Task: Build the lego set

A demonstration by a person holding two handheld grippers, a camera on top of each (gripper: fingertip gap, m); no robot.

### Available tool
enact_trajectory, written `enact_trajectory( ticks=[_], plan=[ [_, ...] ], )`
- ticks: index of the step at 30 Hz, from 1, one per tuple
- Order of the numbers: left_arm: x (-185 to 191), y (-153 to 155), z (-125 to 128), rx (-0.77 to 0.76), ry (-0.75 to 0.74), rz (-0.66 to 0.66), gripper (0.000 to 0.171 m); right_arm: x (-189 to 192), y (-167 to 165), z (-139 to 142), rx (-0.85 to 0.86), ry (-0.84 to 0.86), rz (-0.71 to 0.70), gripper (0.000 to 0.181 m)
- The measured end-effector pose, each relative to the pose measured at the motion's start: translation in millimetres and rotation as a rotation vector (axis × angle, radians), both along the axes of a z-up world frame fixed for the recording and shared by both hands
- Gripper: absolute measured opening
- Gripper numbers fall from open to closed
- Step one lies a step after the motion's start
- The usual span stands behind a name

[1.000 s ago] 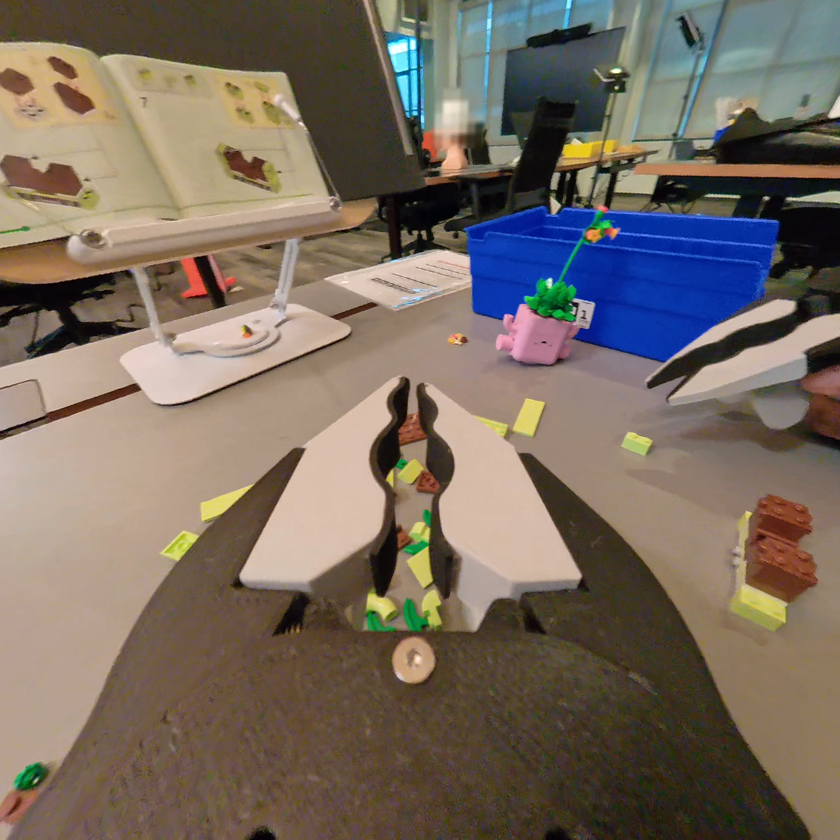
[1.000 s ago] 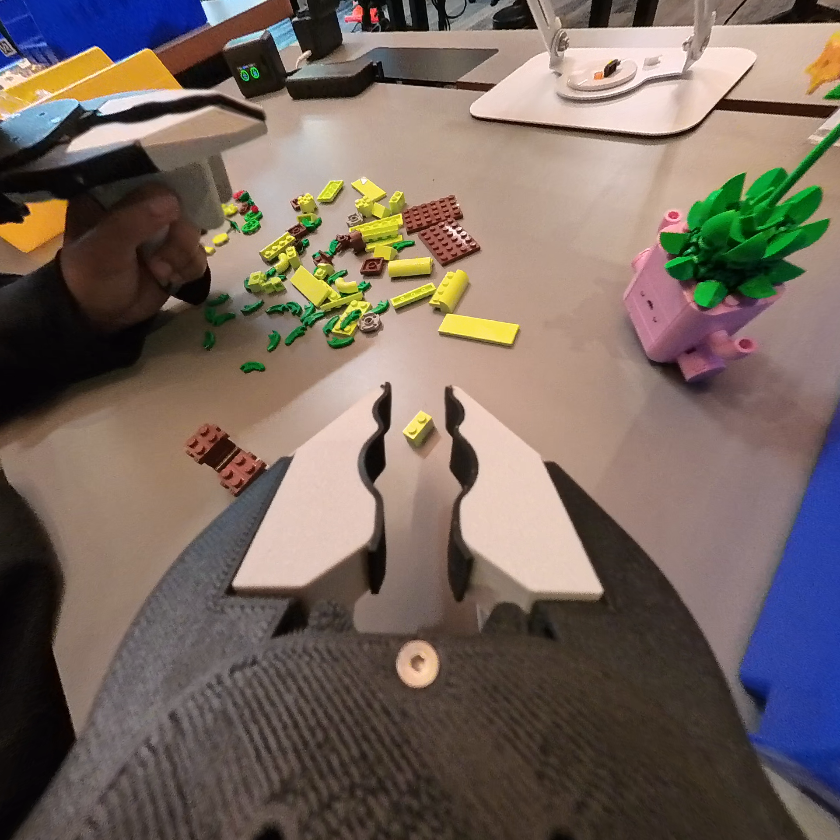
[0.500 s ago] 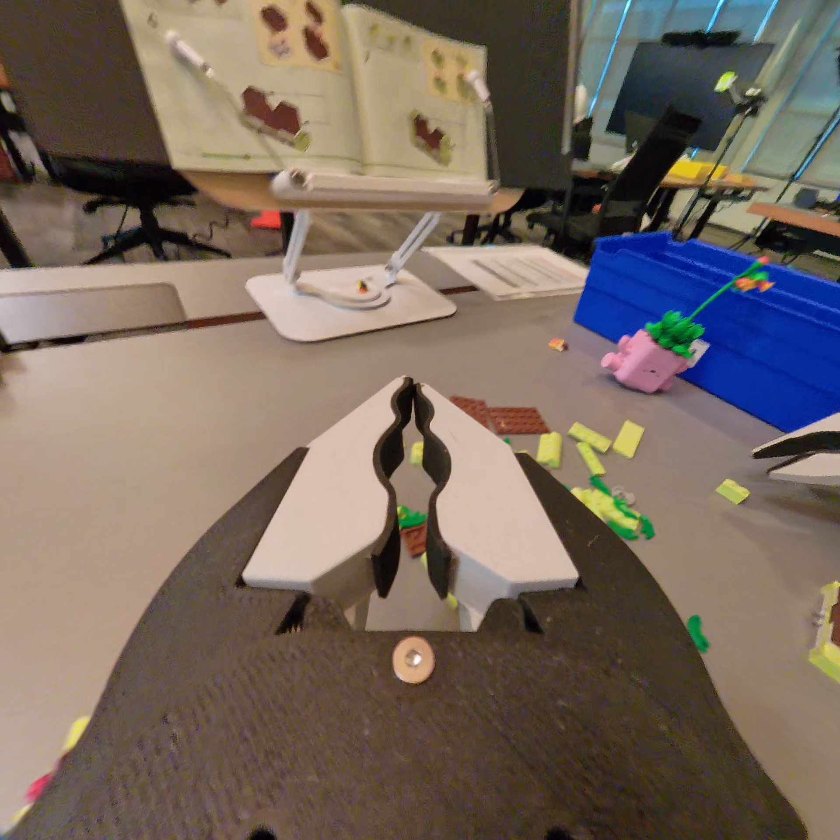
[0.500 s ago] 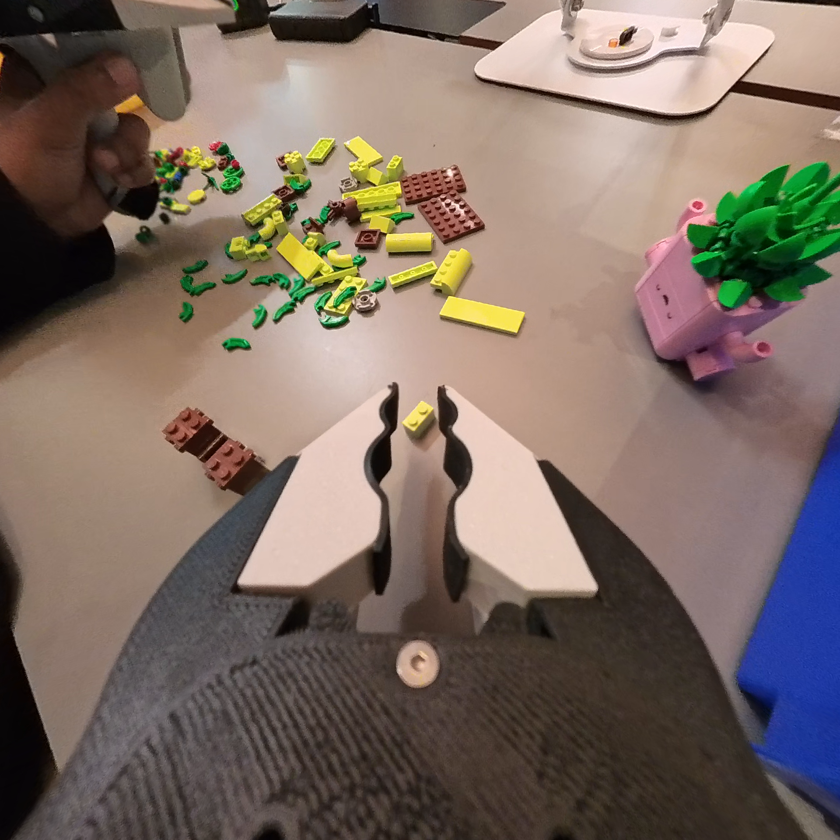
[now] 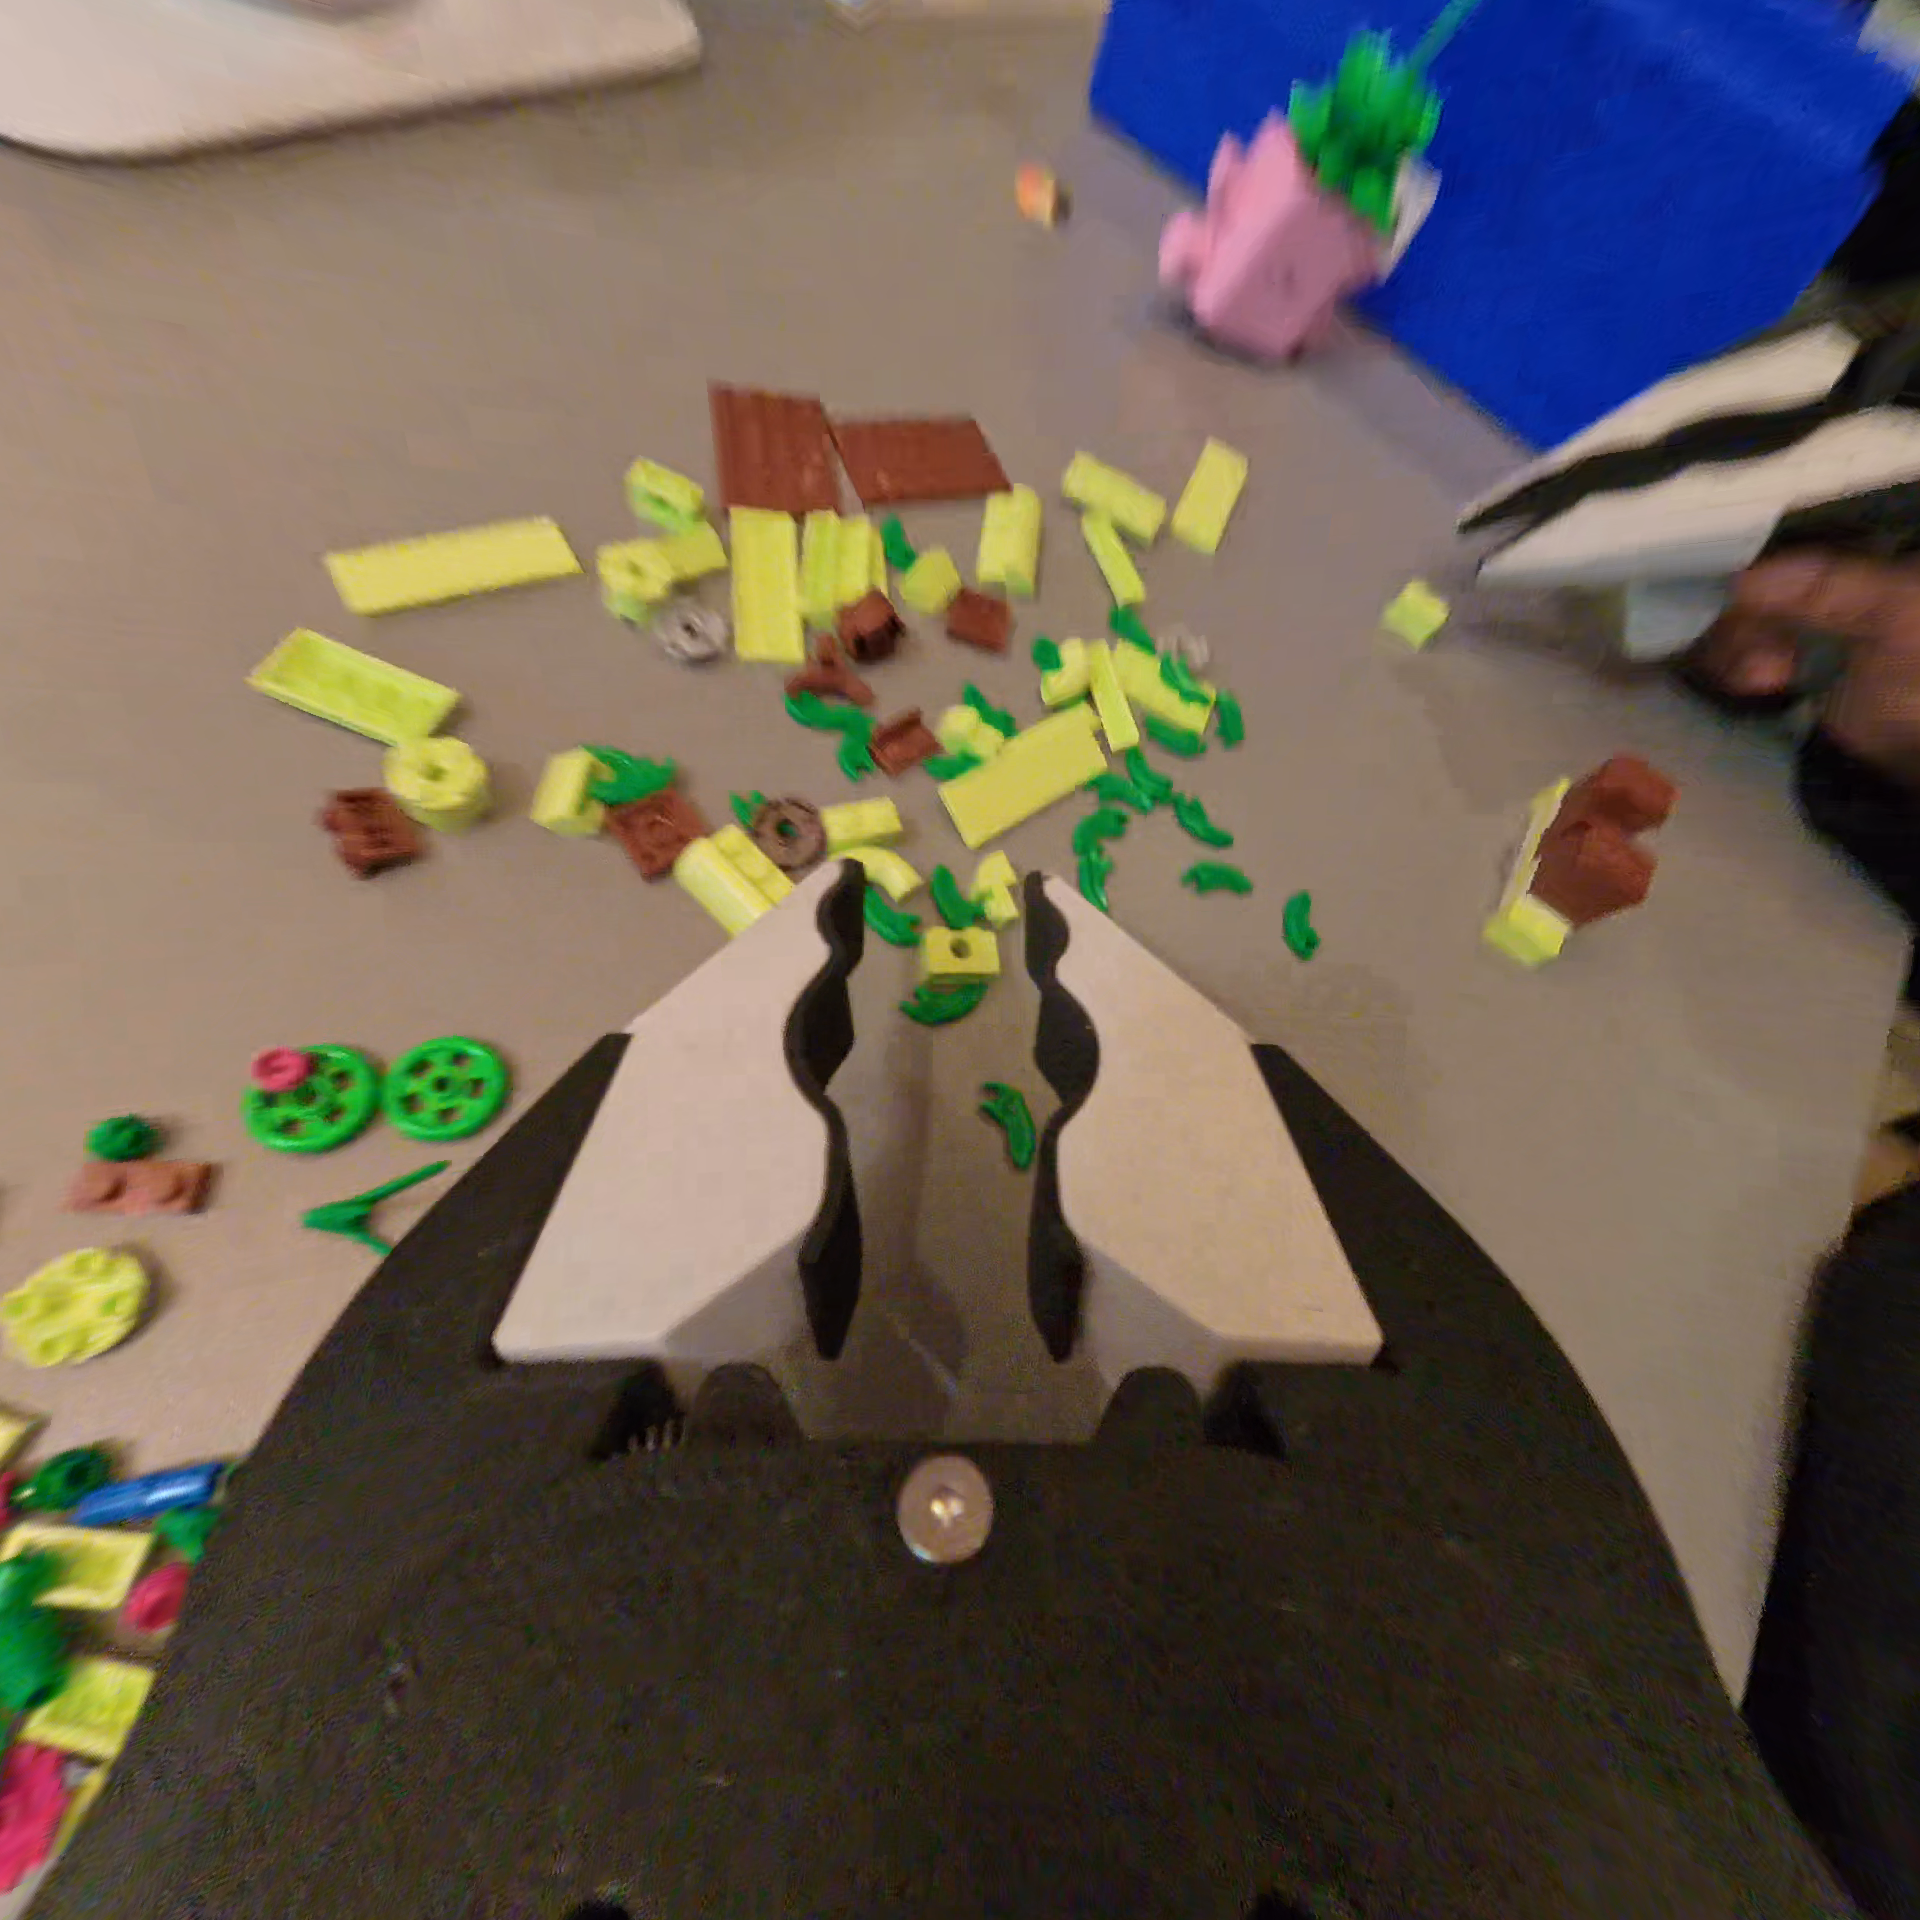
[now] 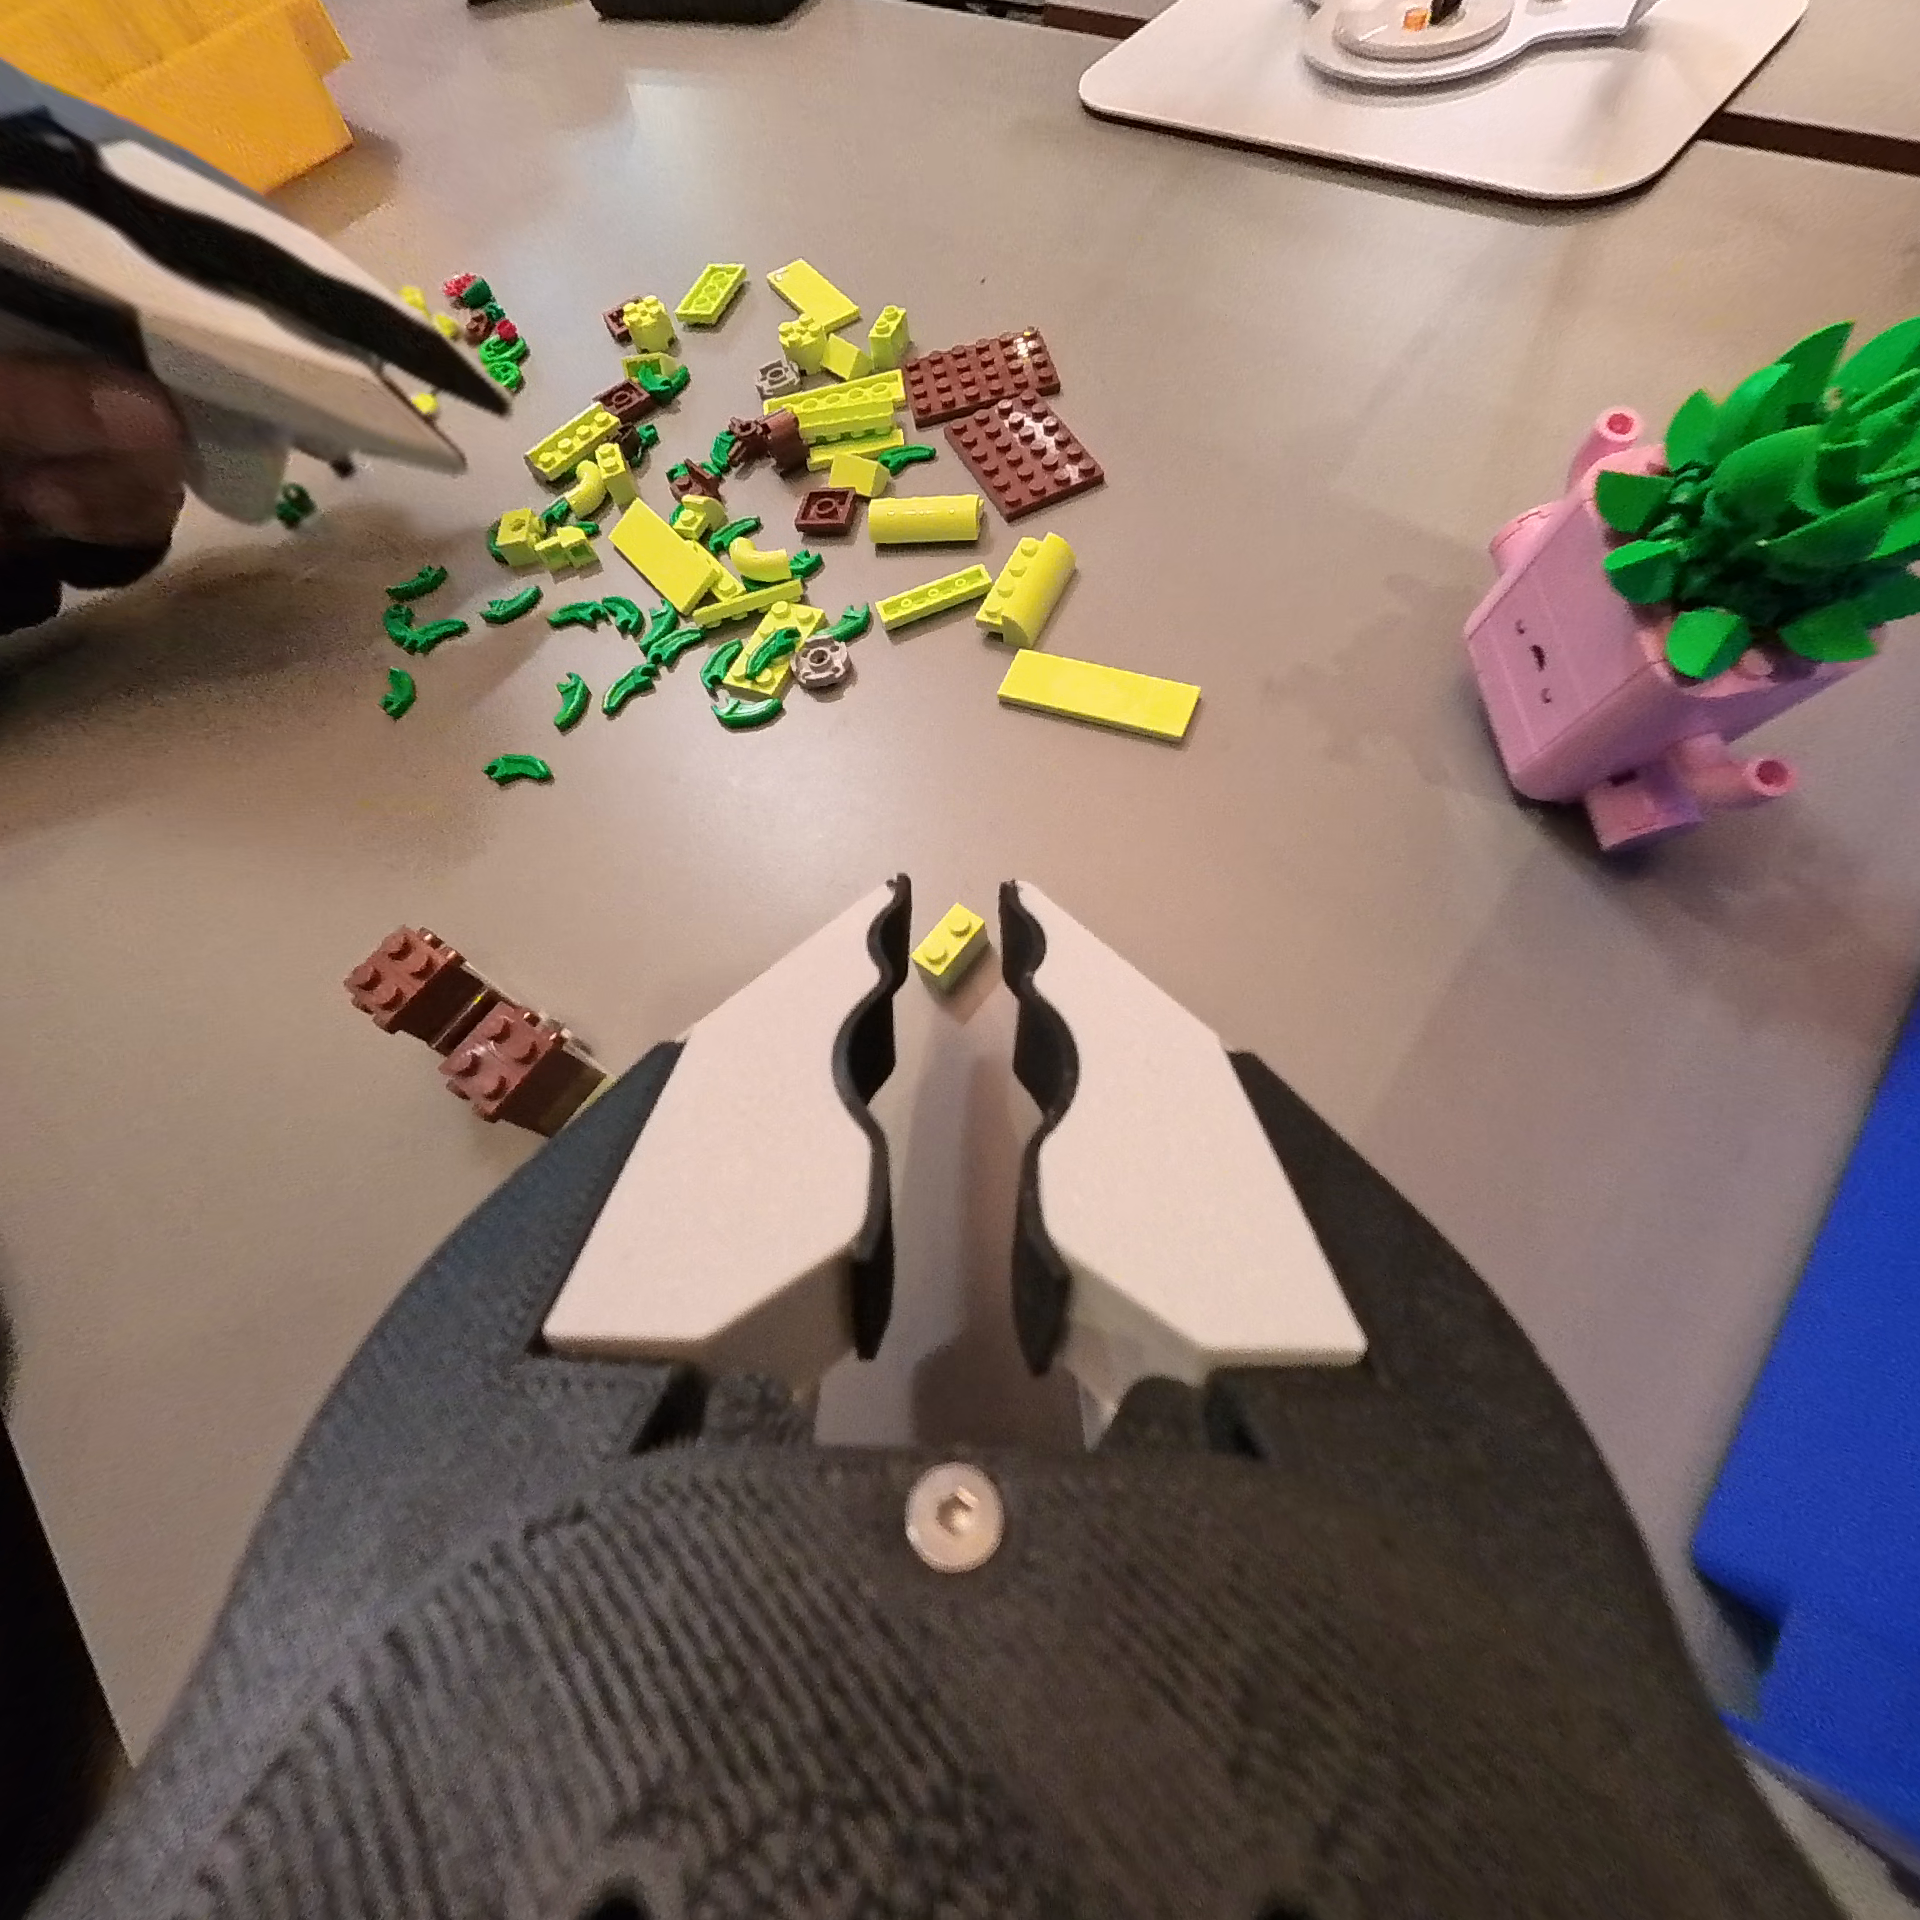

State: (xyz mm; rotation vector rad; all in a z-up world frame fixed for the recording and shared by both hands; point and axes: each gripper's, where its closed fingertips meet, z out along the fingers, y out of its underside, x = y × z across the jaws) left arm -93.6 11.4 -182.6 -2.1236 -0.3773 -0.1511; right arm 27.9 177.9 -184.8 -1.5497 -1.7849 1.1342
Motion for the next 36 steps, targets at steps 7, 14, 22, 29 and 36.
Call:
enact_trajectory(
  ticks=[7,14,22,29,36],
  plan=[
    [7.7,1.2,-16.0,-0.146,0.094,-0.045,0.024,0.0,0.2,0.3,-0.003,0.002,-0.002,0.015],
    [5.2,-3.1,-23.7,-0.216,0.178,-0.060,0.025,-0.3,0.8,-1.0,0.007,-0.005,-0.007,0.016],
    [9.6,-4.5,-30.6,-0.244,0.159,-0.085,0.014,-0.6,0.1,-3.0,0.026,-0.014,-0.006,0.016],
    [13.6,0.2,-16.3,-0.166,0.166,-0.102,0.015,-0.7,-1.3,-4.9,0.049,-0.021,-0.001,0.016],
    [26.1,14.2,9.1,-0.019,0.243,-0.121,0.014,-0.6,-1.5,-4.9,0.055,-0.020,0.001,0.016]
  ],
)
